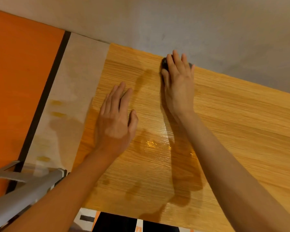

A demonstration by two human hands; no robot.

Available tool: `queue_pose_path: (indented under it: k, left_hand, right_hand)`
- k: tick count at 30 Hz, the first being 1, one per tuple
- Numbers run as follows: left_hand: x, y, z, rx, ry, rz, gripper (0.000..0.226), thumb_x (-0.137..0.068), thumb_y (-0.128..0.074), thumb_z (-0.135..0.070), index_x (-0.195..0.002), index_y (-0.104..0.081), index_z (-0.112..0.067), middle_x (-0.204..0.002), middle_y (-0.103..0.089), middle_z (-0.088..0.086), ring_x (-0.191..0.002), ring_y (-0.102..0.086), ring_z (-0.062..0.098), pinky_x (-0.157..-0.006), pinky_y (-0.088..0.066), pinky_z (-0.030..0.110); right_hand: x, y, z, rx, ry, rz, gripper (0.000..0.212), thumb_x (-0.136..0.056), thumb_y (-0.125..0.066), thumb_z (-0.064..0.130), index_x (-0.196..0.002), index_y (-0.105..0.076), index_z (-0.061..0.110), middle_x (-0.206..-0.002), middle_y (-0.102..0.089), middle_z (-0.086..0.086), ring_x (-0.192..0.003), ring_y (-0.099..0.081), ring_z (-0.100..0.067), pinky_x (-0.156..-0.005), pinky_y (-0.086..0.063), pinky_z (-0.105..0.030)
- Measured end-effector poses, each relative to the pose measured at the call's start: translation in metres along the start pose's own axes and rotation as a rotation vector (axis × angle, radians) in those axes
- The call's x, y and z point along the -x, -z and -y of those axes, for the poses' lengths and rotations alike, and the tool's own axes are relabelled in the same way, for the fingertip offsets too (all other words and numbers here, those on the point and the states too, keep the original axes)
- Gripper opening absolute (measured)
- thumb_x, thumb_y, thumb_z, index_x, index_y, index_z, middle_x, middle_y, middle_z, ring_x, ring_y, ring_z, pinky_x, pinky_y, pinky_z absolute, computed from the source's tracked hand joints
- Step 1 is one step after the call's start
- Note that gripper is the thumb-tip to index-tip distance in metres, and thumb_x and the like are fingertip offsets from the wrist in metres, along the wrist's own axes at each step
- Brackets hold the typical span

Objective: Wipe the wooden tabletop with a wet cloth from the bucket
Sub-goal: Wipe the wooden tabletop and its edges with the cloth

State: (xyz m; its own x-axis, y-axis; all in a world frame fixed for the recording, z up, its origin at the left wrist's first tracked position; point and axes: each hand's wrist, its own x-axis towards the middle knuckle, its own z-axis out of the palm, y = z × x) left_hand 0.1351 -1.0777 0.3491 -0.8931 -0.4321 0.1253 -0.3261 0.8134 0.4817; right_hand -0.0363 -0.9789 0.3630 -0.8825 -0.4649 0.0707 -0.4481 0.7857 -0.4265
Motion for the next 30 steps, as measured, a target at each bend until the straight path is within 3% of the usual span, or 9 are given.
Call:
queue_pose_path:
  k: [5, 7, 10, 13, 19, 22, 26, 30]
  left_hand:
    - [-0.001, 0.001, 0.0, -0.041, 0.011, 0.011, 0.055, -0.101, -0.045, -0.025, -0.153, -0.038, -0.01, -0.163, -0.032, 0.009, -0.153, -0.026, 0.025, -0.124, -0.023, 0.045]
    - [-0.002, 0.001, -0.001, -0.041, 0.009, 0.013, 0.055, -0.101, -0.046, -0.025, -0.153, -0.037, -0.01, -0.163, -0.031, 0.009, -0.153, -0.025, 0.025, -0.124, -0.023, 0.045]
    - [-0.002, 0.0, 0.001, -0.016, 0.002, 0.008, 0.055, -0.101, -0.048, -0.023, -0.153, -0.037, -0.009, -0.163, -0.031, 0.01, -0.153, -0.024, 0.026, -0.124, -0.022, 0.046]
    - [-0.001, 0.0, 0.001, 0.024, 0.007, 0.007, 0.055, -0.099, -0.048, -0.02, -0.152, -0.038, -0.008, -0.162, -0.031, 0.011, -0.153, -0.024, 0.027, -0.125, -0.02, 0.045]
    - [-0.002, 0.002, -0.001, 0.039, 0.025, 0.027, 0.056, -0.098, -0.048, -0.021, -0.152, -0.038, -0.008, -0.163, -0.03, 0.011, -0.153, -0.022, 0.027, -0.124, -0.02, 0.047]
    - [-0.003, 0.002, -0.001, 0.031, 0.004, 0.024, 0.055, -0.099, -0.048, -0.021, -0.151, -0.04, -0.006, -0.161, -0.032, 0.013, -0.152, -0.024, 0.03, -0.122, -0.024, 0.049]
    - [-0.002, 0.003, 0.001, -0.018, -0.012, 0.032, 0.054, -0.1, -0.047, -0.023, -0.15, -0.04, -0.005, -0.16, -0.033, 0.015, -0.151, -0.027, 0.032, -0.12, -0.029, 0.05]
    - [-0.003, 0.003, 0.0, -0.036, -0.016, 0.034, 0.054, -0.099, -0.047, -0.024, -0.149, -0.041, -0.004, -0.159, -0.035, 0.016, -0.148, -0.031, 0.035, -0.118, -0.031, 0.05]
  right_hand:
    - [0.125, 0.019, 0.0, 0.086, 0.176, 0.141, 0.046, -0.105, -0.032, 0.026, -0.149, -0.033, 0.015, -0.159, -0.025, -0.001, -0.149, -0.013, -0.02, -0.122, -0.002, -0.039]
    - [0.115, 0.028, -0.015, 0.181, 0.255, 0.207, 0.048, -0.105, -0.032, 0.027, -0.151, -0.028, 0.016, -0.16, -0.02, -0.001, -0.149, -0.01, -0.021, -0.122, -0.003, -0.043]
    - [0.034, 0.03, -0.038, 0.258, 0.097, 0.099, 0.047, -0.104, -0.035, 0.022, -0.15, -0.031, 0.013, -0.158, -0.025, -0.007, -0.148, -0.017, -0.027, -0.12, -0.01, -0.054]
    - [0.003, 0.028, -0.045, 0.176, -0.098, 0.026, 0.047, -0.105, -0.028, 0.025, -0.149, -0.031, 0.01, -0.159, -0.024, -0.009, -0.148, -0.015, -0.028, -0.119, -0.013, -0.052]
    - [0.161, 0.036, -0.026, 0.111, 0.138, 0.147, 0.048, -0.105, -0.031, 0.026, -0.152, -0.024, 0.016, -0.16, -0.021, -0.001, -0.15, -0.01, -0.02, -0.122, -0.005, -0.042]
    - [0.1, 0.041, -0.048, 0.139, 0.144, 0.155, 0.047, -0.105, -0.032, 0.027, -0.15, -0.03, 0.015, -0.159, -0.025, -0.002, -0.149, -0.015, -0.023, -0.122, -0.009, -0.043]
    - [0.009, 0.035, -0.064, 0.071, -0.145, 0.01, 0.047, -0.105, -0.032, 0.03, -0.148, -0.035, 0.012, -0.158, -0.027, -0.008, -0.147, -0.018, -0.029, -0.12, -0.011, -0.049]
    - [0.087, 0.039, -0.047, 0.047, -0.074, 0.011, 0.045, -0.105, -0.034, 0.024, -0.148, -0.034, 0.012, -0.158, -0.025, -0.006, -0.149, -0.013, -0.025, -0.122, -0.007, -0.045]
